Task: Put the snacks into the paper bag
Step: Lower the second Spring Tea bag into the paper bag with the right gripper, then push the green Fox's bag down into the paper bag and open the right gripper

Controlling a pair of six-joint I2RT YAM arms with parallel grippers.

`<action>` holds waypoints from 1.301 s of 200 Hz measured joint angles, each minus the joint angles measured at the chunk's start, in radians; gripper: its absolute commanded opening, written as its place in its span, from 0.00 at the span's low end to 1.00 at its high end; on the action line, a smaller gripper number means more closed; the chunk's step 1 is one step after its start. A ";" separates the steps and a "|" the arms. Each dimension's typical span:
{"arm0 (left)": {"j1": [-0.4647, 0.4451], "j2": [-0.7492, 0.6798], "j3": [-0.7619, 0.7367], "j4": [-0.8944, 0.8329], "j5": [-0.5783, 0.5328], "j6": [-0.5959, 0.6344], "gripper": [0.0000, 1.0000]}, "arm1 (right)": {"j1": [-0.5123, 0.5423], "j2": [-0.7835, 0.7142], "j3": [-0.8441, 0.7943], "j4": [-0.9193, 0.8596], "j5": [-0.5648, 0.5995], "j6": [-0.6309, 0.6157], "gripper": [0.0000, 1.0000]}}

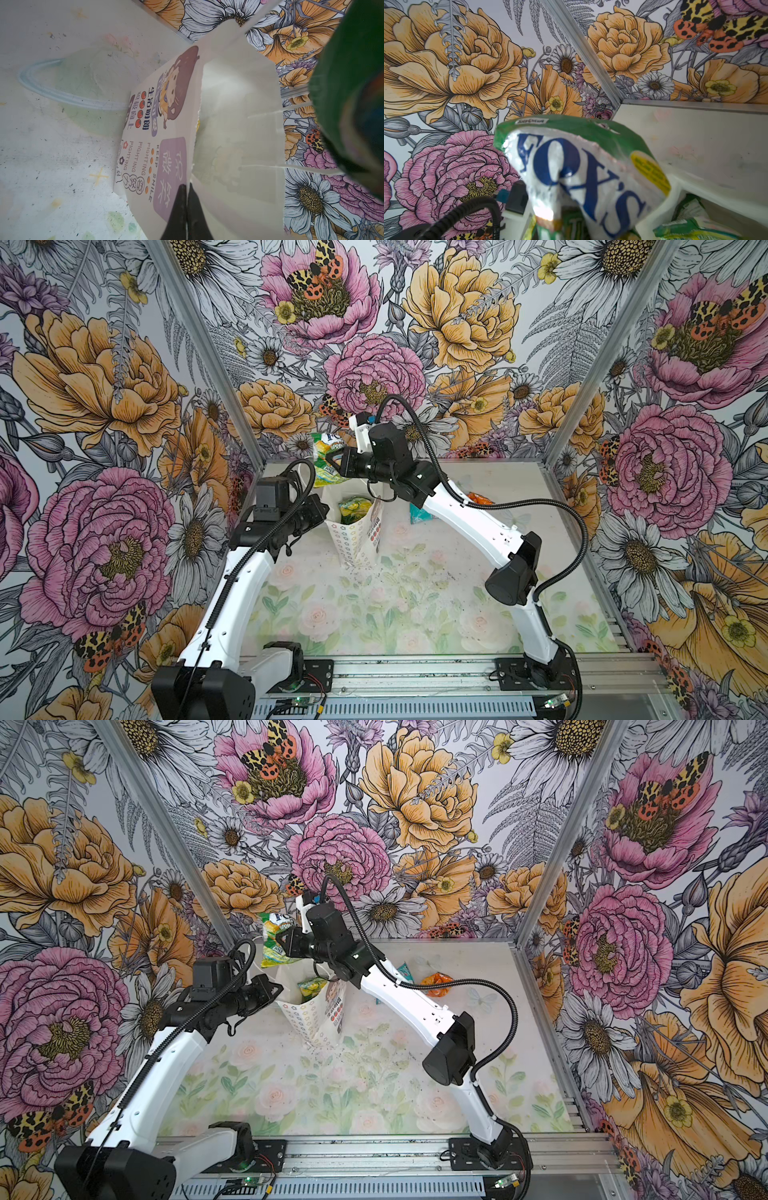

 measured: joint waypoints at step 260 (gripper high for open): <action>-0.015 -0.008 -0.008 0.008 -0.009 -0.023 0.00 | 0.003 -0.101 -0.133 -0.315 0.137 -0.075 0.00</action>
